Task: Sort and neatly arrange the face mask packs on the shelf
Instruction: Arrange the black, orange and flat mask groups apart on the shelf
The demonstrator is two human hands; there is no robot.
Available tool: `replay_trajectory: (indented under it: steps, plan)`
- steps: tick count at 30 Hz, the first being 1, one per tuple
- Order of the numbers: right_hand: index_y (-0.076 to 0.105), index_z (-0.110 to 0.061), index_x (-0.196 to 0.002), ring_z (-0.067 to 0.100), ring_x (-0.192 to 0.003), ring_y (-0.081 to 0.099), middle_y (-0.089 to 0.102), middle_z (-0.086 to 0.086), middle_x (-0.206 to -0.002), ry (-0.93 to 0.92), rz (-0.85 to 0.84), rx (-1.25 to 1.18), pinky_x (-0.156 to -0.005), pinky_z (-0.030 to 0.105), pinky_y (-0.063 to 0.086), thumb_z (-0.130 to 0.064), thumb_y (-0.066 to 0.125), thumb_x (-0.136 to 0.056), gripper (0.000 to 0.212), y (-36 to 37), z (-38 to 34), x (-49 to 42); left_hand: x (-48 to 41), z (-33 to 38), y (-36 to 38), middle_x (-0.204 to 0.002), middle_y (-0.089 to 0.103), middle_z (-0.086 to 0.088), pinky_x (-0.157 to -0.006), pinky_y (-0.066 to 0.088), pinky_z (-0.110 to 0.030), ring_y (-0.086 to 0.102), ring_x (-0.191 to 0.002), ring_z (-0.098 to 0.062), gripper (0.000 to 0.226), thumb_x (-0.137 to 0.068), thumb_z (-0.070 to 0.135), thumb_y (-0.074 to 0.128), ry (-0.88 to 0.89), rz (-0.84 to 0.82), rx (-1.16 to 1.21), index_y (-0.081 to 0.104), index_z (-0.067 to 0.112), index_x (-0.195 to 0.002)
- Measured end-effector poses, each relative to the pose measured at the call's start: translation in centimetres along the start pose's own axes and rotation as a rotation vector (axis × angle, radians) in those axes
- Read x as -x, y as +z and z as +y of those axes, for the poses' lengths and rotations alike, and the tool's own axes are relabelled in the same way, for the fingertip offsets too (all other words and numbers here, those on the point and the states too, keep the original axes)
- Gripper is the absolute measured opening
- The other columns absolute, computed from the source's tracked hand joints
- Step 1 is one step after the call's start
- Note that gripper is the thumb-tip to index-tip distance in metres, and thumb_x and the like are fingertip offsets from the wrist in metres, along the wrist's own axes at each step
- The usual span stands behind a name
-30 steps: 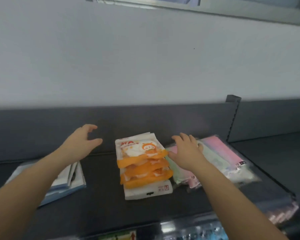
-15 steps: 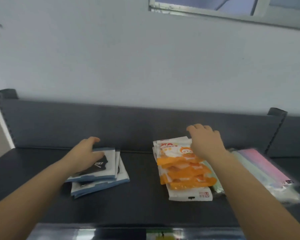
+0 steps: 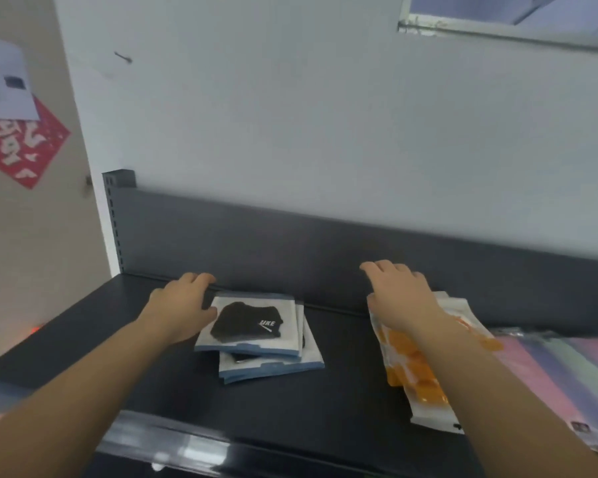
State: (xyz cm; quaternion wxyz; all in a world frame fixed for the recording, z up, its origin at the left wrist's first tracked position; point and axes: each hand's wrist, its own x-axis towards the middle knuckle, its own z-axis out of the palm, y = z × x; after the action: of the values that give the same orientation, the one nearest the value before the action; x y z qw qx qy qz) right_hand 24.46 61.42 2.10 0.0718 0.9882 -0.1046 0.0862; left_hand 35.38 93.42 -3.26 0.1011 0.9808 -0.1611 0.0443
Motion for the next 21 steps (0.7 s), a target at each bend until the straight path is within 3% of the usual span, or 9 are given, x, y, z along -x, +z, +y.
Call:
replay_trajectory:
  steps: [13,21]
  plan:
    - [0.028,-0.026,-0.152,0.029,-0.137,0.038,0.037,0.002,-0.154,0.017,-0.066,-0.148,-0.107,0.047,0.037,-0.034,0.048,-0.099,0.058,2.5,-16.1,-3.3,-4.1,-11.7,-0.9,-0.149,0.042,-0.002,-0.103,0.043,-0.043,0.048,-0.129,-0.028,0.064,-0.092,0.048,0.054,0.151,-0.065,-0.020,0.032,0.027,-0.149]
    - [0.033,-0.027,-0.148,0.028,-0.133,0.042,0.040,0.001,-0.151,0.164,-0.153,-0.189,-0.103,0.045,0.041,-0.047,0.049,-0.098,0.056,5.4,-19.2,-1.9,-5.3,-13.4,2.0,-0.147,0.042,-0.001,-0.105,0.041,-0.044,0.047,-0.130,-0.027,0.065,-0.091,0.049,0.054,0.282,-0.192,-0.026,0.031,0.027,-0.148]
